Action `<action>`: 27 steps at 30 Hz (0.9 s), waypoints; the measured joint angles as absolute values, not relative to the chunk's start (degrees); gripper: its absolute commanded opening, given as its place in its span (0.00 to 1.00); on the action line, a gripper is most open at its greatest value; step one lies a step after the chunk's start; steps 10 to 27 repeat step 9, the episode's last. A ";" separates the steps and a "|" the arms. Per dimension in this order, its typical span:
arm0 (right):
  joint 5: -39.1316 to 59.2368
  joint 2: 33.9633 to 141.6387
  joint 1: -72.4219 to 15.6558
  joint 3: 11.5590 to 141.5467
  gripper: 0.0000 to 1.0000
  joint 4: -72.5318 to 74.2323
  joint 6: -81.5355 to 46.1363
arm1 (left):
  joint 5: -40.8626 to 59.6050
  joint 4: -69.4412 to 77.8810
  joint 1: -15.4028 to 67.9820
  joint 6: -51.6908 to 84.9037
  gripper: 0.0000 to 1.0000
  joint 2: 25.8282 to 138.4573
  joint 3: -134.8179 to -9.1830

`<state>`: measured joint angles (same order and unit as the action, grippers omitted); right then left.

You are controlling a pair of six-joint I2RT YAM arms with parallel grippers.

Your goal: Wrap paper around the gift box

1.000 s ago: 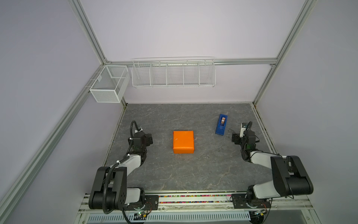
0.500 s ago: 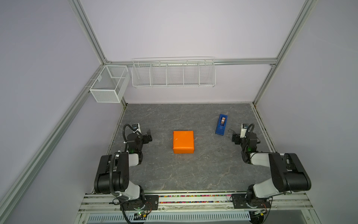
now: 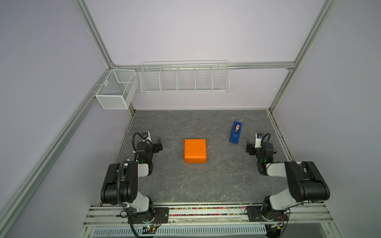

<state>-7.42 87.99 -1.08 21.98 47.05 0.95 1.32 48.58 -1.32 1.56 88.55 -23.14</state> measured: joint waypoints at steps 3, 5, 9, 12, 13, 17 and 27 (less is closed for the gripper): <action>-7.40 87.99 -1.04 21.98 0.89 47.05 0.95 | 1.32 48.69 -1.32 1.56 0.99 88.55 -23.14; -7.20 87.99 -0.86 21.98 0.89 47.05 0.95 | 1.32 48.75 -1.32 1.56 0.99 88.55 -23.14; -6.35 87.99 -0.40 21.98 0.89 47.05 0.93 | 1.32 49.06 -1.32 1.56 0.99 88.55 -23.14; -6.35 87.99 -0.40 21.98 0.89 47.05 0.93 | 1.32 49.06 -1.32 1.56 0.99 88.55 -23.14; -6.35 87.99 -0.40 21.98 0.89 47.05 0.93 | 1.32 49.06 -1.32 1.56 0.99 88.55 -23.14; -6.35 87.99 -0.40 21.98 0.89 47.05 0.93 | 1.32 49.06 -1.32 1.56 0.99 88.55 -23.14; -6.35 87.99 -0.40 21.98 0.89 47.05 0.93 | 1.32 49.06 -1.32 1.56 0.99 88.55 -23.14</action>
